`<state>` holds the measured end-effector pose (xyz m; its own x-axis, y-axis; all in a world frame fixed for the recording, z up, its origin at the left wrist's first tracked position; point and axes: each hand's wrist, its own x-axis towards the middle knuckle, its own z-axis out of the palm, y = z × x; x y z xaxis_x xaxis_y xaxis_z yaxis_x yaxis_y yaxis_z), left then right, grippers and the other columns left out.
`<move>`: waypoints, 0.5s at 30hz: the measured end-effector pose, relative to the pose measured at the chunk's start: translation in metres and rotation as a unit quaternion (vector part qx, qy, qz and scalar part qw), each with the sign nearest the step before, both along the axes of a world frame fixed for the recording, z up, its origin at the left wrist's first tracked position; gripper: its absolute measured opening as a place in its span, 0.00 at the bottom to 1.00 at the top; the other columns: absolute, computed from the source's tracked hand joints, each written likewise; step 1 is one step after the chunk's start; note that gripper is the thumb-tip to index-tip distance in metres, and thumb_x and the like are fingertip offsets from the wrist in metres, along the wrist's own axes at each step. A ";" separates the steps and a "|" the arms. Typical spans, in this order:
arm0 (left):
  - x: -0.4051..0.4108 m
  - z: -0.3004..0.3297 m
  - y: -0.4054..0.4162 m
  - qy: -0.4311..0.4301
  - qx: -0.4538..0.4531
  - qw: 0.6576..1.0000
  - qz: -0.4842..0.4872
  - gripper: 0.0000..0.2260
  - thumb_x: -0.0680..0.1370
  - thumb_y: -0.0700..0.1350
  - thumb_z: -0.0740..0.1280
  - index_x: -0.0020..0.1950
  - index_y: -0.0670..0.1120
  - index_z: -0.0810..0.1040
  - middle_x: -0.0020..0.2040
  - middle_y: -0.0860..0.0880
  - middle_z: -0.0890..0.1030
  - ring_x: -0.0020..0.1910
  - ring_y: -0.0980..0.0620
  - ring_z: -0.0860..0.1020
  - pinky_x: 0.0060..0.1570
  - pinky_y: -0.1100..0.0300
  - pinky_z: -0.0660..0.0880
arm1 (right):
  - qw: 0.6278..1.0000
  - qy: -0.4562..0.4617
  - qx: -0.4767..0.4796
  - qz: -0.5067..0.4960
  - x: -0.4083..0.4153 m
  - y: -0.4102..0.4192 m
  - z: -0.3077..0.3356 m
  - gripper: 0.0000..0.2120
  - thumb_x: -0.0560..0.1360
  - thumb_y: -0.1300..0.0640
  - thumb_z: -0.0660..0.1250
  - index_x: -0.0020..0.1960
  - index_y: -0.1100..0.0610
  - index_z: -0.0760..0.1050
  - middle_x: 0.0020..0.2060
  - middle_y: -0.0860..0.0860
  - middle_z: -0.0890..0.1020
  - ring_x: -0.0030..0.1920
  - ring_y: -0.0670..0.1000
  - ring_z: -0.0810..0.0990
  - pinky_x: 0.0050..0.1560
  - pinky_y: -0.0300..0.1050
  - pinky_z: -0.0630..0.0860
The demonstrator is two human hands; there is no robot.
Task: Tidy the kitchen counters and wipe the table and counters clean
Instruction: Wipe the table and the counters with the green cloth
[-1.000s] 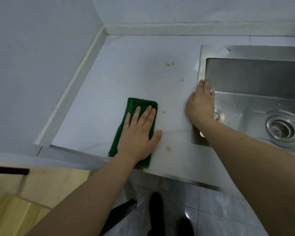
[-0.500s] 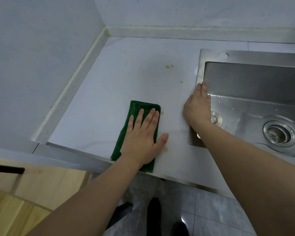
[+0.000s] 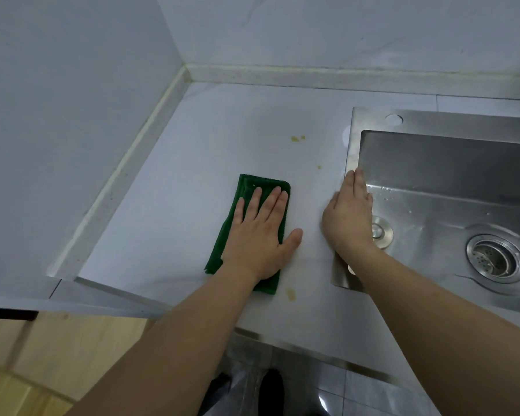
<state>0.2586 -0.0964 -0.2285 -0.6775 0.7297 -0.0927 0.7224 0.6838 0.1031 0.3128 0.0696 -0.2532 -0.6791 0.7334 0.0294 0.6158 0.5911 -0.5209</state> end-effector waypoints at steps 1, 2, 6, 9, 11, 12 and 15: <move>-0.005 0.000 0.005 0.001 0.000 1.000 0.000 0.34 0.75 0.66 0.38 0.79 0.53 0.39 0.79 0.56 0.40 0.77 0.52 0.37 0.75 0.48 0.36 | 1.000 0.002 -0.002 0.003 0.000 0.000 0.001 0.27 0.79 0.63 0.51 0.77 0.64 0.50 0.77 0.57 0.50 0.77 0.54 0.50 0.76 0.50 0.46; -0.011 0.000 0.010 0.001 0.000 1.000 0.002 0.34 0.75 0.66 0.37 0.79 0.53 0.39 0.79 0.56 0.40 0.77 0.52 0.37 0.75 0.48 0.36 | 1.000 0.003 -0.001 0.004 0.000 -0.001 0.002 0.27 0.79 0.63 0.51 0.77 0.64 0.50 0.77 0.58 0.51 0.77 0.55 0.51 0.76 0.50 0.47; -0.031 0.002 0.029 0.001 0.002 1.000 0.006 0.33 0.78 0.65 0.40 0.79 0.52 0.39 0.79 0.56 0.41 0.77 0.52 0.38 0.75 0.48 0.36 | 1.000 0.003 0.026 -0.006 -0.002 0.006 0.005 0.24 0.77 0.63 0.53 0.72 0.66 0.61 0.73 0.61 0.61 0.73 0.59 0.59 0.74 0.52 0.54; -0.045 0.002 0.042 0.001 0.008 1.000 0.008 0.32 0.79 0.64 0.43 0.79 0.52 0.39 0.79 0.56 0.41 0.77 0.52 0.38 0.75 0.48 0.36 | 0.997 0.011 0.071 -0.006 -0.014 0.025 0.007 0.20 0.73 0.59 0.51 0.58 0.68 0.71 0.57 0.66 0.73 0.58 0.67 0.72 0.64 0.59 0.65; -0.052 0.002 0.048 0.003 0.009 1.000 0.006 0.32 0.79 0.64 0.43 0.79 0.53 0.39 0.79 0.56 0.41 0.77 0.52 0.37 0.75 0.48 0.36 | 0.995 -0.010 0.099 -0.003 -0.025 0.043 0.015 0.20 0.75 0.57 0.50 0.60 0.68 0.70 0.57 0.65 0.74 0.60 0.66 0.71 0.67 0.59 0.62; -0.055 0.000 0.051 0.004 0.010 1.000 0.004 0.32 0.79 0.65 0.43 0.79 0.53 0.39 0.79 0.56 0.41 0.77 0.52 0.37 0.75 0.48 0.36 | 0.995 -0.025 0.101 0.000 -0.032 0.054 0.018 0.20 0.77 0.58 0.52 0.64 0.67 0.68 0.61 0.64 0.72 0.65 0.64 0.67 0.70 0.57 0.56; -0.066 -0.003 0.059 0.010 0.013 1.000 0.003 0.32 0.78 0.65 0.41 0.79 0.53 0.39 0.79 0.57 0.40 0.77 0.53 0.37 0.75 0.49 0.36 | 0.990 -0.049 0.125 0.028 -0.054 0.083 0.024 0.23 0.79 0.58 0.54 0.72 0.65 0.60 0.72 0.60 0.64 0.74 0.60 0.56 0.74 0.54 0.46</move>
